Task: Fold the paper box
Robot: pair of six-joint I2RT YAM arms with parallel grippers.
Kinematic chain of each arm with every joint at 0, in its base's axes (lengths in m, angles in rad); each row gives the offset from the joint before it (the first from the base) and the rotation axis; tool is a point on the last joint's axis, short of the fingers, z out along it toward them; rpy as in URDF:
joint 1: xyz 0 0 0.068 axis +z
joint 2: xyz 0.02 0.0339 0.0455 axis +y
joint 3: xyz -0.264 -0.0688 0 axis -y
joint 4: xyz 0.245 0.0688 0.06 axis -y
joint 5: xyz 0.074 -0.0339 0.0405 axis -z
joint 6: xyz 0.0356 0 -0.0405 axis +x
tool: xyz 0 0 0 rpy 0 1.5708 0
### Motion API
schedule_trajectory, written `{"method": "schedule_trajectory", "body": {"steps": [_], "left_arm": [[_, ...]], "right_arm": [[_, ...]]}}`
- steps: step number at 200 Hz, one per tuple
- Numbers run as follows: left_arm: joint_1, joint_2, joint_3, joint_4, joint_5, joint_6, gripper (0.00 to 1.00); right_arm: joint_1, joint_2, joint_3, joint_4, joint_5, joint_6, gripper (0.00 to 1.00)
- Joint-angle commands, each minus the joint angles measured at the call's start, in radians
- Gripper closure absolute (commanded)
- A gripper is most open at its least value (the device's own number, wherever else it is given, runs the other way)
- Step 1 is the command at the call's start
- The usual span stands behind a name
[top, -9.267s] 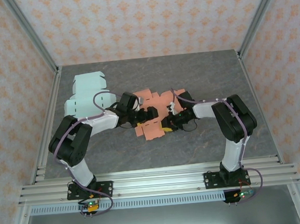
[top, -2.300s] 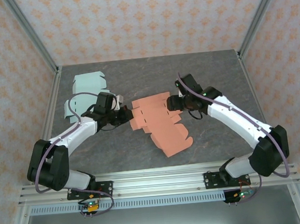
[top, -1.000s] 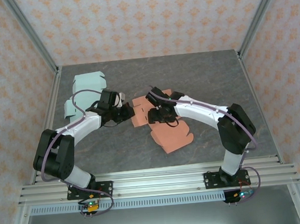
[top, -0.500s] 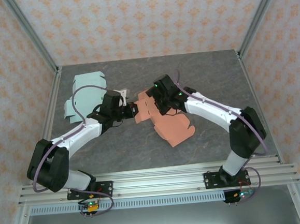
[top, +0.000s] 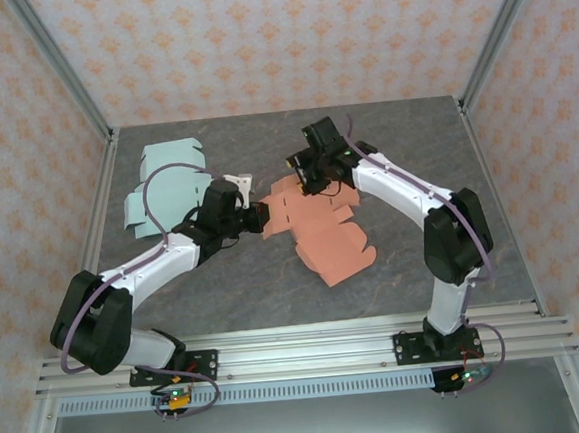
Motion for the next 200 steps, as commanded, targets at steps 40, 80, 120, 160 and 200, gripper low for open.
{"method": "schedule_trajectory", "body": {"steps": [40, 80, 120, 160, 200], "left_arm": [[-0.008, -0.010, -0.002, 0.023, -0.099, 0.012, 1.00], [-0.006, -0.017, 0.006, 0.008, -0.050, 0.005, 0.67], [0.017, -0.074, -0.044, 0.024, -0.043, -0.055, 0.64], [0.036, -0.068, 0.004, -0.033, -0.035, -0.031, 0.53], [0.034, 0.022, 0.077, -0.048, 0.035, -0.015, 0.11]], "right_arm": [[0.000, -0.007, 0.006, -0.038, -0.003, -0.092, 0.84], [0.001, -0.028, -0.041, 0.085, -0.032, -0.169, 0.91], [-0.002, -0.082, -0.165, 0.226, -0.056, -0.290, 0.92], [-0.003, -0.110, -0.306, 0.373, -0.085, -0.259, 0.92], [-0.002, -0.104, -0.394, 0.528, -0.121, -0.208, 0.92]]}}
